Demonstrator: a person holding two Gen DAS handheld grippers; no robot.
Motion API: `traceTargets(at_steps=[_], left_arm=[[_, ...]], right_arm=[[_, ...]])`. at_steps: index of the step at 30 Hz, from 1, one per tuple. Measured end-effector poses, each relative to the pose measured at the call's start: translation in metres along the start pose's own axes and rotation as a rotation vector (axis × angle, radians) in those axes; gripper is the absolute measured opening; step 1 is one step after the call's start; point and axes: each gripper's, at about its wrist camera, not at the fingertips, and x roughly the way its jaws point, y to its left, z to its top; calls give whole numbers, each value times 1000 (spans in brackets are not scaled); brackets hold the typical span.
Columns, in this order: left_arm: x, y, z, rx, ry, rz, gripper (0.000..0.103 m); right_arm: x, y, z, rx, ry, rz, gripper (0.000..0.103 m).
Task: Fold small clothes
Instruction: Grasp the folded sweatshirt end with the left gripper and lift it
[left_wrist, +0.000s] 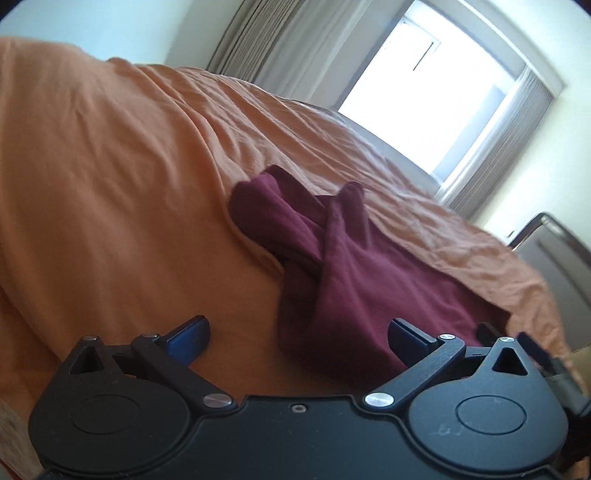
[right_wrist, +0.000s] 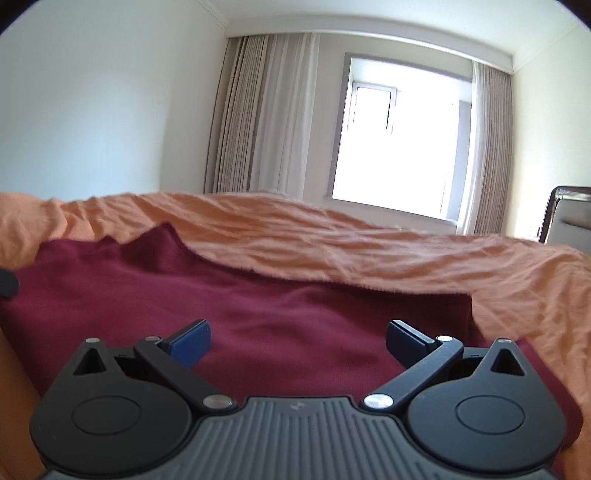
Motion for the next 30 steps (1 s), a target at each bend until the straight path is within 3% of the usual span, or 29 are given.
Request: traceTargets(at_steps=[6, 14, 18, 22, 27, 30], left_arm=[[5, -13, -20, 3, -30, -81, 102], [1, -22, -29, -116, -120, -133, 102], [-1, -31, -32, -89, -184, -93, 100], [8, -30, -28, -91, -173, -31, 93], [12, -28, -20, -97, -177, -12, 91], [13, -26, -20, -84, -181, 36, 81]], right_arm=[[-1, -18, -25, 98, -33, 76, 103], [-2, -28, -39, 164, -69, 115, 103], [-2, -28, -40, 169, -73, 122, 103], [-2, -27, -40, 169, -72, 120, 103], [-4, -24, -41, 162, -84, 108, 103], [-4, -24, -41, 161, -86, 106, 103]])
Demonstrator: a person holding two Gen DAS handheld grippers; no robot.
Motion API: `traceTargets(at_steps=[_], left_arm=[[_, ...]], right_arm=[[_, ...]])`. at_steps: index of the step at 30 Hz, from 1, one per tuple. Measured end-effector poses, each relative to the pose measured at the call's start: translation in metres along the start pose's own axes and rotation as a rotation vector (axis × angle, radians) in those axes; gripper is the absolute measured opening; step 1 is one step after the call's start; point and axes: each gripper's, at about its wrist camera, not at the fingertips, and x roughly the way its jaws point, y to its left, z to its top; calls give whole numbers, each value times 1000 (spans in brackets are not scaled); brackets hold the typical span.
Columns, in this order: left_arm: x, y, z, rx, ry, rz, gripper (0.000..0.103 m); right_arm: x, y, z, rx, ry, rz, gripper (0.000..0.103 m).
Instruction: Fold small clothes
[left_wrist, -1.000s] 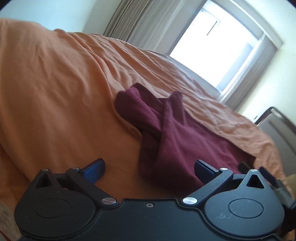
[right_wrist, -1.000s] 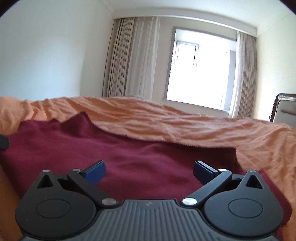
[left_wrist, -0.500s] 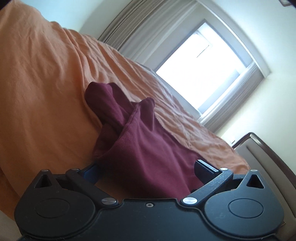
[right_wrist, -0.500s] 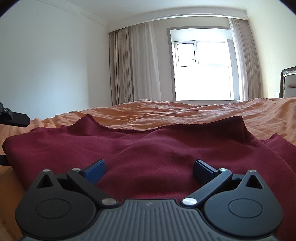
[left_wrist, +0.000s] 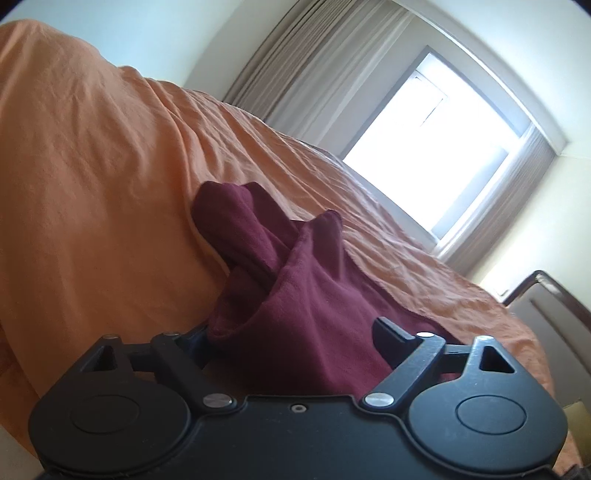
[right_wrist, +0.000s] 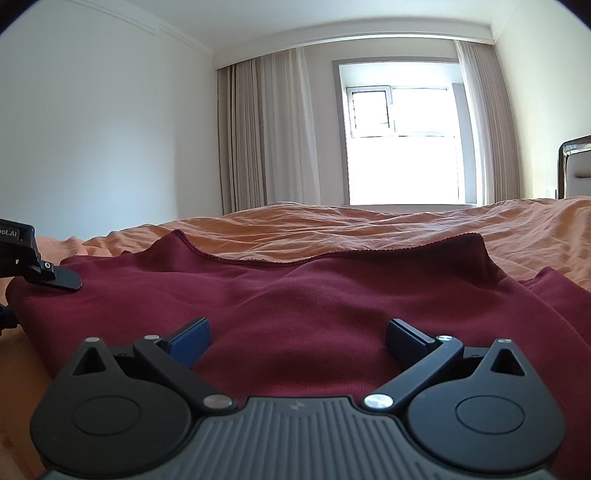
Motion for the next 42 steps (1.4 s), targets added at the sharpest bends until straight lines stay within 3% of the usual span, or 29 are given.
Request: traceTargets(at_steps=[5, 8, 13, 19, 25, 33, 36, 37, 42], left_arm=[[-2, 9, 5, -24, -10, 44, 53], [-6, 12, 5, -39, -28, 49, 46], [-5, 3, 1, -4, -49, 62, 43], [2, 4, 6, -19, -27, 56, 47], [-4, -3, 6, 8, -41, 46, 26], [1, -8, 14, 27, -14, 51, 25], [-3, -14, 15, 60, -36, 53, 22], [-5, -18, 16, 74, -45, 42, 16], [-15, -45, 22, 171, -90, -15, 15]], right_arm=[[1, 1, -1, 0, -2, -1, 103], [1, 1, -1, 3, -4, -1, 103], [1, 1, -1, 4, -4, 0, 103], [1, 1, -1, 3, -4, -1, 103], [1, 1, -1, 2, -7, -8, 103], [0, 5, 6, -8, 19, -30, 103], [-7, 5, 8, -15, 13, -44, 103], [-10, 4, 8, -17, 11, -48, 103], [-32, -8, 9, -34, 17, -65, 103]])
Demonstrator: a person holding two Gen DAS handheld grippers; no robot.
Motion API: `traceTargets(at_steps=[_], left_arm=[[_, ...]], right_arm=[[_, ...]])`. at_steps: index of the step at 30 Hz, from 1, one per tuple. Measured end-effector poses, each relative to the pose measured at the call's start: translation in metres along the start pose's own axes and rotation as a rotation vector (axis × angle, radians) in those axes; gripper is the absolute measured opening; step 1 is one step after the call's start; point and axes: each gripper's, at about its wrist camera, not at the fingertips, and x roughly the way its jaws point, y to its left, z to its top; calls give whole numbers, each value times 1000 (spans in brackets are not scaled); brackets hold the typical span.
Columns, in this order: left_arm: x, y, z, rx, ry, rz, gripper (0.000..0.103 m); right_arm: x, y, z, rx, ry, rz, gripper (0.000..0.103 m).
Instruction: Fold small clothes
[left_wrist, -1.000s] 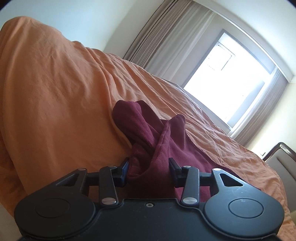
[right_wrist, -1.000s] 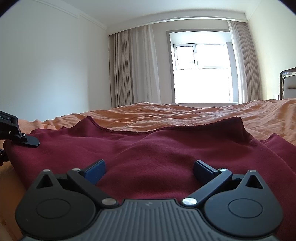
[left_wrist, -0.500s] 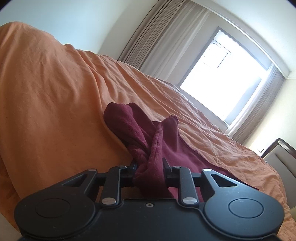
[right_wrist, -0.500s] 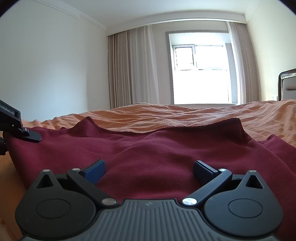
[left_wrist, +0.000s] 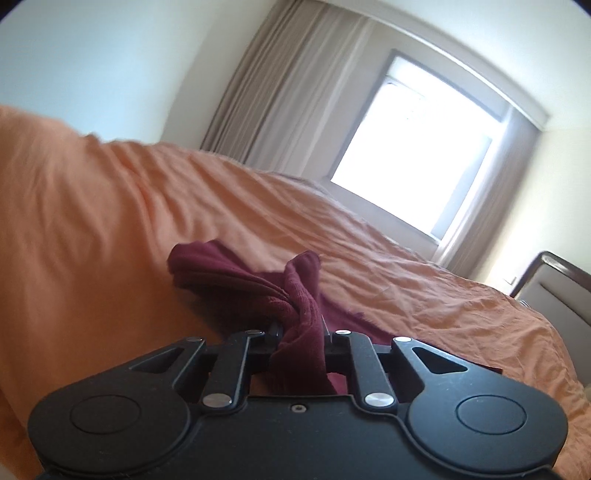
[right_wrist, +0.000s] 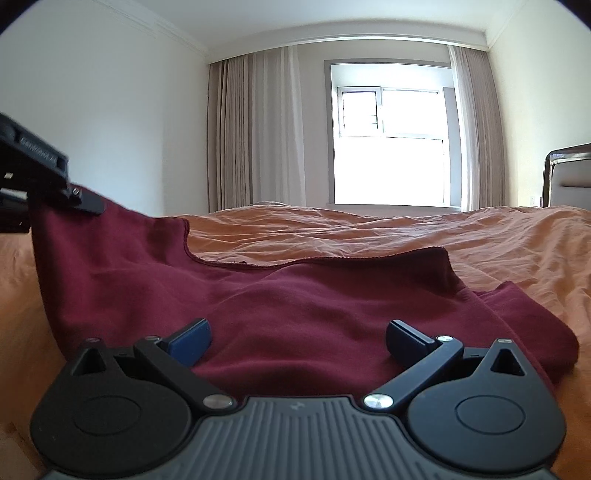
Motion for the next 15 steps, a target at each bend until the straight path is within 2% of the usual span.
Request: traceTargets(at_steps=[5, 8, 11, 15], left_arm=[[3, -47, 13, 149, -19, -112, 15], [6, -84, 15, 243, 3, -224, 14], [10, -127, 9, 351, 60, -364, 14], [16, -189, -27, 597, 192, -489, 14]], right_arm=[[-37, -20, -2, -50, -51, -35, 103], [-63, -32, -8, -88, -79, -79, 103], [-88, -43, -20, -126, -73, -132, 103], [-114, -56, -36, -141, -26, -177, 103]])
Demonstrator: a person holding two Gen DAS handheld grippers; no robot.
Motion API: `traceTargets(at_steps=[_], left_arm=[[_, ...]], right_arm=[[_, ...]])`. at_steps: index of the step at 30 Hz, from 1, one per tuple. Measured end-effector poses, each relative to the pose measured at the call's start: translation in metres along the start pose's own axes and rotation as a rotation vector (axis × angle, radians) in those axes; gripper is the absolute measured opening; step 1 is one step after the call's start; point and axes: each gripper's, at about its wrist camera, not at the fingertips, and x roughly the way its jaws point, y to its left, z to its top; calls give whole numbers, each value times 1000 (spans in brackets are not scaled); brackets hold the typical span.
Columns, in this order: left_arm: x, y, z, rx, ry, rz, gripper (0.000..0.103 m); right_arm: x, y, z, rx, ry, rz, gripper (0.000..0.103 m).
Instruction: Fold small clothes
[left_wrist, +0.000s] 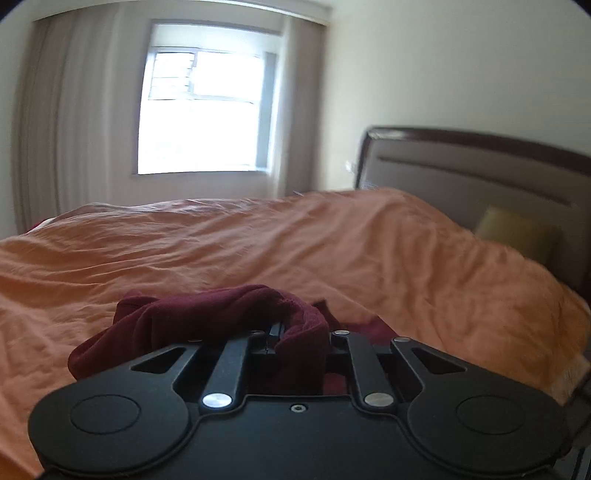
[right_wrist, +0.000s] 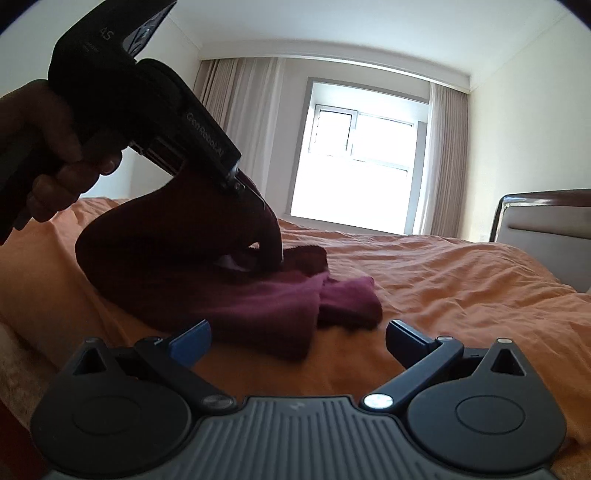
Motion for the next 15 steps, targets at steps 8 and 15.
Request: traceTargets(at_steps=[8, 15], left_arm=[[35, -55, -44, 151, 157, -116, 20], [33, -40, -48, 29, 168, -160, 50]], right_arm=[[-25, -15, -30, 15, 100, -51, 103], [-22, -23, -31, 42, 108, -77, 103]])
